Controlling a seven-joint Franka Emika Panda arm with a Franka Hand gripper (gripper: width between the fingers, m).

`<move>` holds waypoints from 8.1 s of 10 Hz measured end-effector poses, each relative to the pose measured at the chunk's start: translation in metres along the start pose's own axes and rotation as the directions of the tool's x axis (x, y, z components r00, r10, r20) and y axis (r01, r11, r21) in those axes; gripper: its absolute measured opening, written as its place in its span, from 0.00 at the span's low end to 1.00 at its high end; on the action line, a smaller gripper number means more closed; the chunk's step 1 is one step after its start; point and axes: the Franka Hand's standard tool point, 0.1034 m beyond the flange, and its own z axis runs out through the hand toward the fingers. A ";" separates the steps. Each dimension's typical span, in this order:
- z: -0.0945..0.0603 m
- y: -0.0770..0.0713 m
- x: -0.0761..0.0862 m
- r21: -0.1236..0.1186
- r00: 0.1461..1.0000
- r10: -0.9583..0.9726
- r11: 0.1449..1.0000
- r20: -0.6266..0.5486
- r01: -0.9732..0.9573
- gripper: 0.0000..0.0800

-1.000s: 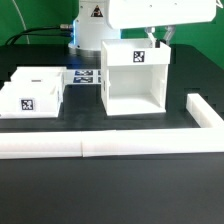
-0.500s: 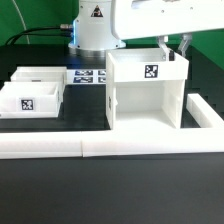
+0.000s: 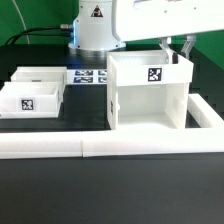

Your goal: Assemble drawer

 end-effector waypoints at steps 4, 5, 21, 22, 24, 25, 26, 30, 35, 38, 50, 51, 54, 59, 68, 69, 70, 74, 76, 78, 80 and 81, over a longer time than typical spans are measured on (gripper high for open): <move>-0.002 -0.004 0.003 0.009 0.972 0.236 0.972 -0.014 -0.236 0.05; -0.002 -0.007 0.004 0.012 0.943 0.332 0.943 -0.013 -0.332 0.05; -0.001 -0.004 0.024 0.048 0.063 0.994 0.059 0.093 -0.997 0.05; -0.001 -0.004 0.024 0.047 0.067 0.993 0.063 0.094 -0.997 0.05; 0.006 -0.006 0.037 0.034 0.072 0.992 0.069 0.103 -0.997 0.05; 0.008 -0.005 0.051 0.049 0.070 0.992 0.065 0.104 -0.997 0.06; 0.009 -0.004 0.061 0.047 0.064 0.992 0.059 0.108 -0.997 0.06; 0.011 -0.004 0.076 0.017 0.035 0.992 0.033 0.123 -0.999 0.06; 0.012 -0.005 0.075 0.017 0.049 0.991 0.047 0.124 -0.999 0.60; 0.012 -0.005 0.075 0.018 0.060 0.991 0.058 0.124 -0.998 0.80; -0.030 0.032 0.038 -0.041 0.768 0.587 0.800 0.256 -0.598 0.81; -0.035 0.040 0.034 -0.045 0.845 0.469 0.879 0.258 -0.474 0.81; -0.042 0.055 0.029 0.008 0.951 0.184 0.981 0.250 -0.192 0.81; -0.038 0.099 -0.003 0.039 0.969 -0.048 0.998 0.243 0.040 0.81; -0.025 0.157 -0.036 -0.010 0.980 -0.038 0.999 0.195 0.041 0.81; -0.023 0.160 -0.044 -0.030 0.983 0.028 0.999 0.180 -0.023 0.81; -0.016 0.170 -0.061 -0.049 0.979 0.093 0.995 0.180 -0.085 0.81; 0.011 0.206 -0.090 -0.062 0.976 0.133 0.990 0.170 -0.124 0.81; 0.026 0.208 -0.094 -0.075 0.977 0.128 0.990 0.168 -0.117 0.81; 0.033 0.207 -0.096 -0.078 0.978 0.123 0.991 0.171 -0.111 0.81; 0.033 0.207 -0.096 -0.078 0.978 0.123 0.991 0.171 -0.111 0.81; 0.033 0.208 -0.096 -0.075 0.979 0.107 0.993 0.173 -0.095 0.81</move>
Offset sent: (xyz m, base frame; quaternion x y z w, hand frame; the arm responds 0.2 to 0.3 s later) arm 0.0000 0.0000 0.0000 0.0000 0.0000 0.1938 0.9810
